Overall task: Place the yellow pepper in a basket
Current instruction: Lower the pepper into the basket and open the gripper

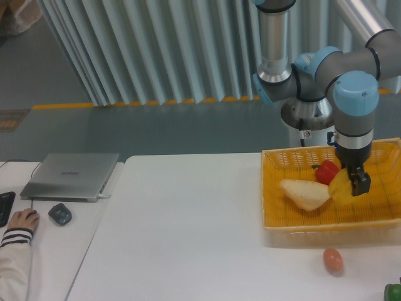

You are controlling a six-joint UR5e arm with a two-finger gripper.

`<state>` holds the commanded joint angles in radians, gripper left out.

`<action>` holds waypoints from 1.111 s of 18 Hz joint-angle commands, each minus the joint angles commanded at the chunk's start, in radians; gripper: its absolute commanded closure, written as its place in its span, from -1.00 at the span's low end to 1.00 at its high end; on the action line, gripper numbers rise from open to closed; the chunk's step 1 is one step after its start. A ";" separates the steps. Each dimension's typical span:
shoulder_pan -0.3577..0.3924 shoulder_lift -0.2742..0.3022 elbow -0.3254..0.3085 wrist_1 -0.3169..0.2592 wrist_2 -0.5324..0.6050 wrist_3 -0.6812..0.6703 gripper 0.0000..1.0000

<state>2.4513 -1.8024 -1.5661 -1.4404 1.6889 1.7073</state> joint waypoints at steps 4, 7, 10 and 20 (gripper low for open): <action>-0.003 -0.002 -0.003 0.000 -0.009 -0.018 -1.00; -0.005 -0.003 -0.002 0.002 -0.006 -0.035 -1.00; -0.008 0.000 -0.002 0.037 -0.006 -0.041 -1.00; -0.106 -0.071 0.015 0.250 -0.006 -0.244 -1.00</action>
<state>2.3455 -1.8730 -1.5509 -1.1904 1.6828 1.4635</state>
